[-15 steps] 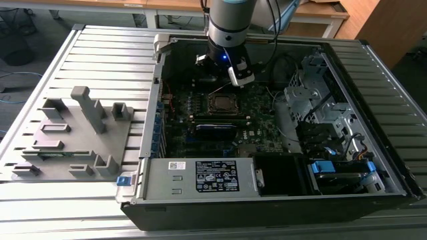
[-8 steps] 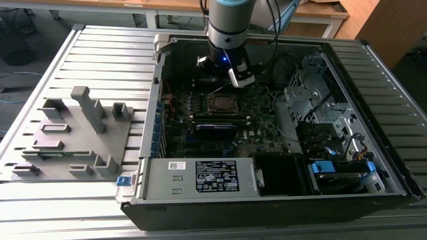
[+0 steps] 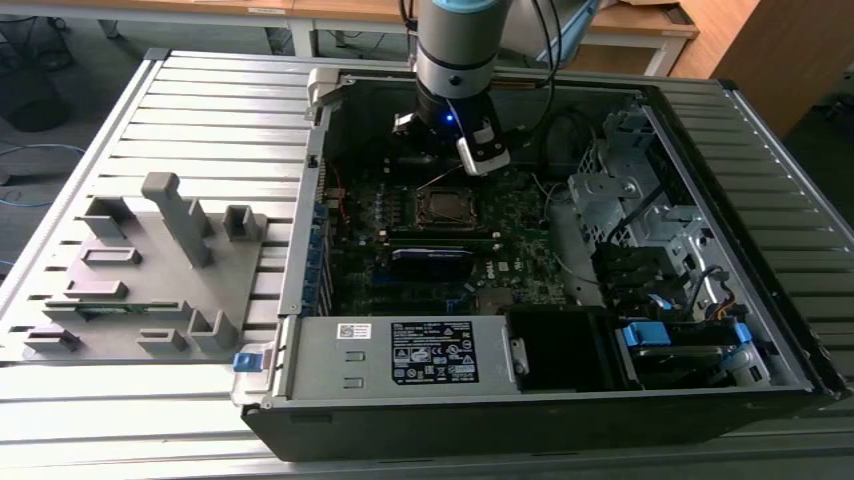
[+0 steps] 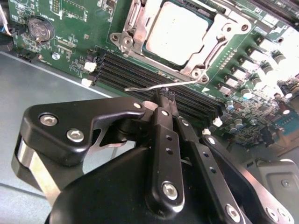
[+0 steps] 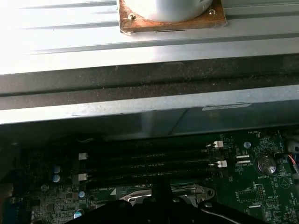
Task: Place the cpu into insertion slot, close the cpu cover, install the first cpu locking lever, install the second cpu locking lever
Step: 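Install the first cpu locking lever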
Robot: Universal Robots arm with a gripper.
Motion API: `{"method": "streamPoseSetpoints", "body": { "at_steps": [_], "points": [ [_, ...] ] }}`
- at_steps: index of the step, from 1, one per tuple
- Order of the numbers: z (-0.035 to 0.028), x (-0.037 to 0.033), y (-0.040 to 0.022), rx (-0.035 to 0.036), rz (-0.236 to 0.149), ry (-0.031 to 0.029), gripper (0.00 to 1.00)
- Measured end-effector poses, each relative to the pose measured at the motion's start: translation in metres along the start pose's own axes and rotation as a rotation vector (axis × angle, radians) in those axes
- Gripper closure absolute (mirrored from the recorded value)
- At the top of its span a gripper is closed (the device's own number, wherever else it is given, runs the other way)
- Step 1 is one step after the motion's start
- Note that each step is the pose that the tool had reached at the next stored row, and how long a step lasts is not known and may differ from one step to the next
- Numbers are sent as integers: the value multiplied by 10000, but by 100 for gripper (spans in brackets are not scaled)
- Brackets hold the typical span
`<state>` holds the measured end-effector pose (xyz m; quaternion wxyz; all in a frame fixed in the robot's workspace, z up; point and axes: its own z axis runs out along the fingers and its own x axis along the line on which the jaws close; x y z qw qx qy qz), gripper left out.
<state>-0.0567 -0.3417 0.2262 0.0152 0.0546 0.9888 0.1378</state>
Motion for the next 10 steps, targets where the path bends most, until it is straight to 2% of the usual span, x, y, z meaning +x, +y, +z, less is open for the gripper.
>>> {"method": "streamPoseSetpoints", "body": {
  "at_steps": [6, 10],
  "points": [
    [28, -2, -9, 8, 4, -4, 89],
    [37, -39, -7, 5, 18, -10, 89]
  ]
}}
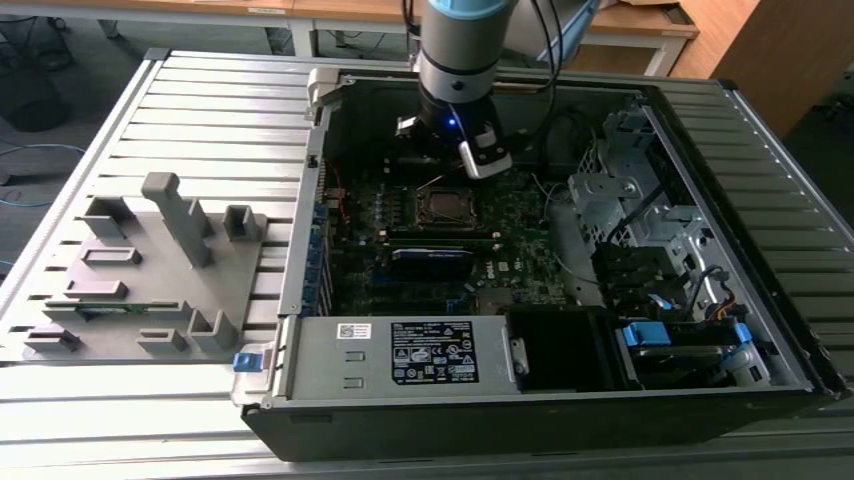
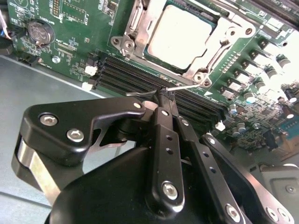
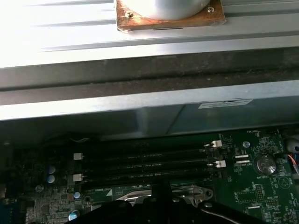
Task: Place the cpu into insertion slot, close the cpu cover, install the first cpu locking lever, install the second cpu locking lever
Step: 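Install the first cpu locking lever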
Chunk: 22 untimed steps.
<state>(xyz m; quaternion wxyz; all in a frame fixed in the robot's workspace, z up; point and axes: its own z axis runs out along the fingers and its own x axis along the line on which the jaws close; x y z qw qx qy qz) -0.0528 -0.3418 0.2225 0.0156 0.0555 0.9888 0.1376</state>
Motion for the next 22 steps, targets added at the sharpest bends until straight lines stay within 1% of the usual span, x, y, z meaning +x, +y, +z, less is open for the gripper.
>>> {"method": "streamPoseSetpoints", "body": {
  "at_steps": [2, 4, 6, 9, 14, 15, 16, 19, 22],
  "points": [
    [3, -15, 1, 4, 6, -1, 89],
    [5, -21, 2, 26, 41, -15, 89],
    [9, -25, 1, 50, 132, -43, 89],
    [15, -33, 1, 97, 318, -100, 89],
    [16, -32, 3, 108, 326, -104, 89],
    [20, -32, 2, 121, 329, -108, 89],
    [26, -32, 1, 146, 336, -114, 89],
    [49, -31, -4, 305, 361, -146, 89],
    [69, -30, -2, 435, 388, -172, 89]
  ]
}}
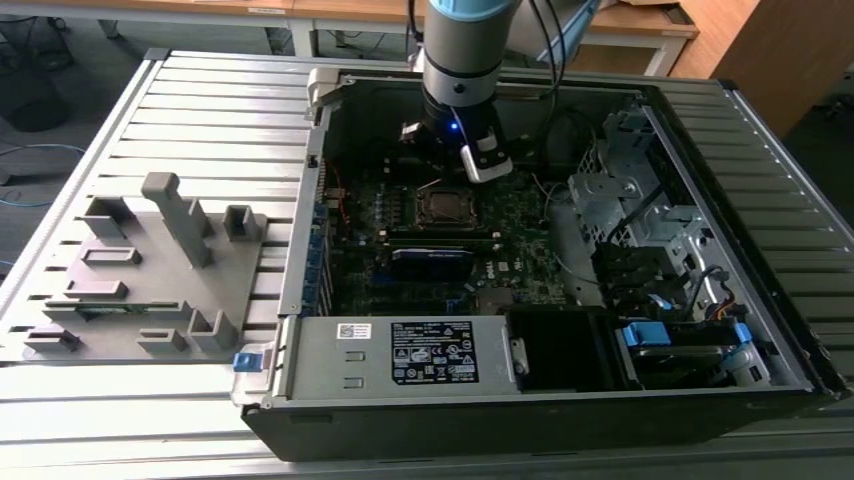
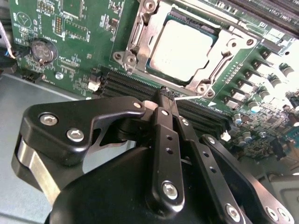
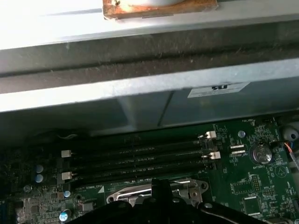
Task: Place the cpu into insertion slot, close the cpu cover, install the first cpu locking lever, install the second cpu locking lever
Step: 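Install the first cpu locking lever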
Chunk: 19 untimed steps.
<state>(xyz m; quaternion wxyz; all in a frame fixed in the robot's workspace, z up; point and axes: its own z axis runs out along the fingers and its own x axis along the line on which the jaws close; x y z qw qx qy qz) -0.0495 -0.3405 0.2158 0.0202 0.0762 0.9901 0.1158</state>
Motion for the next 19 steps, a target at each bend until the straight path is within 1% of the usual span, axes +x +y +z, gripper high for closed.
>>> {"method": "streamPoseSetpoints", "body": {
  "at_steps": [2, 6, 15, 17, 19],
  "points": [
    [9, 1, 12, 78, 34, -20, 89],
    [25, 8, 57, 158, 87, -46, 89],
    [26, 8, 60, 169, 102, -51, 89],
    [29, 9, 60, 177, 227, -80, 89],
    [35, 8, 58, 182, 483, -140, 89]
  ]
}}
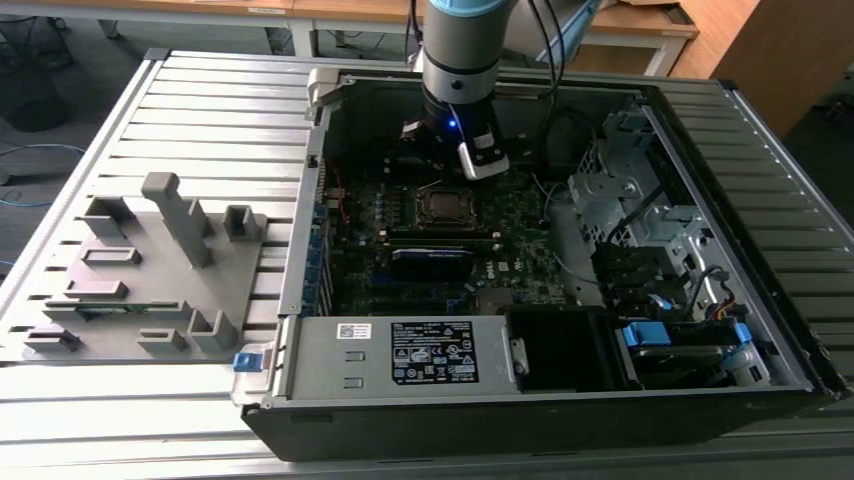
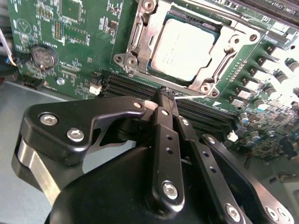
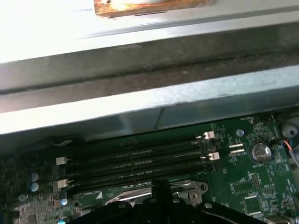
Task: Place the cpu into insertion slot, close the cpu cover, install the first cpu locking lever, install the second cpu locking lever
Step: 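Install the first cpu locking lever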
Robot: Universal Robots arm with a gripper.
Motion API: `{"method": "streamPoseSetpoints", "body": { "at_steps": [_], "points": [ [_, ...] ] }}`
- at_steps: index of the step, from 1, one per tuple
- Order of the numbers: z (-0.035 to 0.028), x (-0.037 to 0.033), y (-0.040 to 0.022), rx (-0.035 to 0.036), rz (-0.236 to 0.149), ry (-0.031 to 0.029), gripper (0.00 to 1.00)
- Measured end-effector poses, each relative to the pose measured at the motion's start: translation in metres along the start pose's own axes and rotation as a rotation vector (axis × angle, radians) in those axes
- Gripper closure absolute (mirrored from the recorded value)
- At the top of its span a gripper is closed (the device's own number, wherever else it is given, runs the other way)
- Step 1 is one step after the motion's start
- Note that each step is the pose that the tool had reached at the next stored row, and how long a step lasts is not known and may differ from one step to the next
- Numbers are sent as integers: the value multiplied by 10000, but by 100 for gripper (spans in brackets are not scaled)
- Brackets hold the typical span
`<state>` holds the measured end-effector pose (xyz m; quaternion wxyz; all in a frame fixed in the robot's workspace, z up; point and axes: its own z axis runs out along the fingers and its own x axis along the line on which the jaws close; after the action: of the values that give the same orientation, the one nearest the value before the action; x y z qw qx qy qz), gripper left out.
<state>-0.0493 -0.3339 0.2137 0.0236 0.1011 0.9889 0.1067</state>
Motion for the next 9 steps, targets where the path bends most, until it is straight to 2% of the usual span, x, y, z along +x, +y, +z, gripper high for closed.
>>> {"method": "streamPoseSetpoints", "body": {
  "at_steps": [2, 9],
  "points": [
    [6, 1, 4, 7, 194, -42, 89],
    [29, 13, 56, 14, 504, -112, 89]
  ]
}}
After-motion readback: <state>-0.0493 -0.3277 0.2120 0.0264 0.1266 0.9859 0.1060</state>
